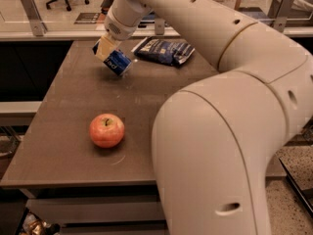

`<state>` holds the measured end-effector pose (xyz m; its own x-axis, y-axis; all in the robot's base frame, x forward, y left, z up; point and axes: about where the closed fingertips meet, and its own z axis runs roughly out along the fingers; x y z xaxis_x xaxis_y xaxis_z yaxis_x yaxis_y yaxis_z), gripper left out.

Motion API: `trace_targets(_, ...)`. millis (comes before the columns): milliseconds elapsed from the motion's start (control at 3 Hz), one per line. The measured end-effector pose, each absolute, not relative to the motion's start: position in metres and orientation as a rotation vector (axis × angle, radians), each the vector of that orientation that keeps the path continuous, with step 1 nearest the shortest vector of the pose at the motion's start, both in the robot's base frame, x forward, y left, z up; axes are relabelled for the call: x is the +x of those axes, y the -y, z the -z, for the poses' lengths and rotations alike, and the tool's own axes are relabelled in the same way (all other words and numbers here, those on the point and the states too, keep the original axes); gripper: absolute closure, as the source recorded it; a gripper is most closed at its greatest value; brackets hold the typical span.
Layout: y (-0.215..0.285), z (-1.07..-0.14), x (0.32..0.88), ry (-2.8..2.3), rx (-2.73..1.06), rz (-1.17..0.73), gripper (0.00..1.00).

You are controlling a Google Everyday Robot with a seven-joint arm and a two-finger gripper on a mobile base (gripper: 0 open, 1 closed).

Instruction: Knock pepsi can over

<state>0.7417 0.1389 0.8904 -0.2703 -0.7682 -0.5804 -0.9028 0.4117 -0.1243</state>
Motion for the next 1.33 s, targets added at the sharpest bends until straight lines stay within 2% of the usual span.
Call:
trace_targets(1000, -0.198, -0.846, 0.751, -2.041, -1.552, -0.47, 1.0)
trace_targets(1333, -0.203, -0.842, 0.752, -2.03, -1.553, -0.489, 0.91)
